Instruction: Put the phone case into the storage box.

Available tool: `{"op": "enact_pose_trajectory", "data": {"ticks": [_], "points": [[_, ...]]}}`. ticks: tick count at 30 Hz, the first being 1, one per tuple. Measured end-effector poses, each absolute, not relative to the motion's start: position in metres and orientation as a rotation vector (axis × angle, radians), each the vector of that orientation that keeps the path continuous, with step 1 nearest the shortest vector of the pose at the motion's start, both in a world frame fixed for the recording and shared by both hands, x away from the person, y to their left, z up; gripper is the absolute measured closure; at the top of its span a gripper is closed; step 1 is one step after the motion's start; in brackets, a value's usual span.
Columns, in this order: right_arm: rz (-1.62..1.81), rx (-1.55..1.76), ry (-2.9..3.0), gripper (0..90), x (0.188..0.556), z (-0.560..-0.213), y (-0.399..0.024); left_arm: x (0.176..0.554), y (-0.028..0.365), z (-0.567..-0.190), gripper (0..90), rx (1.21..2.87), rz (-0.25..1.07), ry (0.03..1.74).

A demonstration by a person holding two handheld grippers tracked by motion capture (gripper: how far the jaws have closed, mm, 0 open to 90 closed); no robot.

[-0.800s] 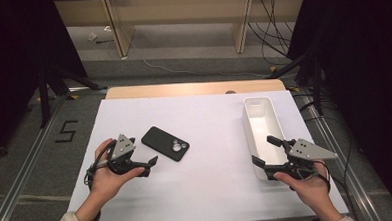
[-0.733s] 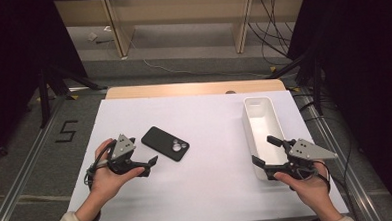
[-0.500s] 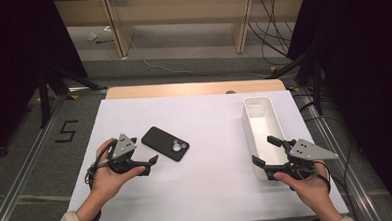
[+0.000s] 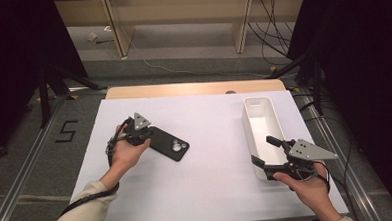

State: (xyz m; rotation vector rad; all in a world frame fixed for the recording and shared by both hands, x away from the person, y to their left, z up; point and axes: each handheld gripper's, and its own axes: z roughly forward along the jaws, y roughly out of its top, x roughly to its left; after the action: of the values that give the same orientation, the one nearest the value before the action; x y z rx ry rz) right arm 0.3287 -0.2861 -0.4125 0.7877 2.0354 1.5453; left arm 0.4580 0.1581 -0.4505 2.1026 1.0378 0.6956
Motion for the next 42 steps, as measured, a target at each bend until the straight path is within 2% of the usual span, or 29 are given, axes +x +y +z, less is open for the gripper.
{"op": "enact_pose_trajectory", "data": {"ticks": [6,12,31,36,42], "points": [[1.546,0.789,2.037,18.9,0.328,-0.412,-0.287,0.487,0.142,-0.464,89.9,2.162,0.68,1.044],[1.545,0.788,2.037,19.4,0.327,-0.412,-0.287,0.5,0.139,-0.478,89.9,2.177,0.661,1.073],[1.545,0.782,2.044,19.9,0.326,-0.413,-0.286,0.514,0.136,-0.49,89.9,2.239,0.725,1.017],[1.543,0.782,2.047,20.0,0.326,-0.413,-0.285,0.513,0.13,-0.488,89.9,2.304,0.773,0.995],[1.547,0.784,2.047,20.1,0.326,-0.413,-0.285,0.512,0.124,-0.486,89.9,2.362,0.764,1.016]]}}
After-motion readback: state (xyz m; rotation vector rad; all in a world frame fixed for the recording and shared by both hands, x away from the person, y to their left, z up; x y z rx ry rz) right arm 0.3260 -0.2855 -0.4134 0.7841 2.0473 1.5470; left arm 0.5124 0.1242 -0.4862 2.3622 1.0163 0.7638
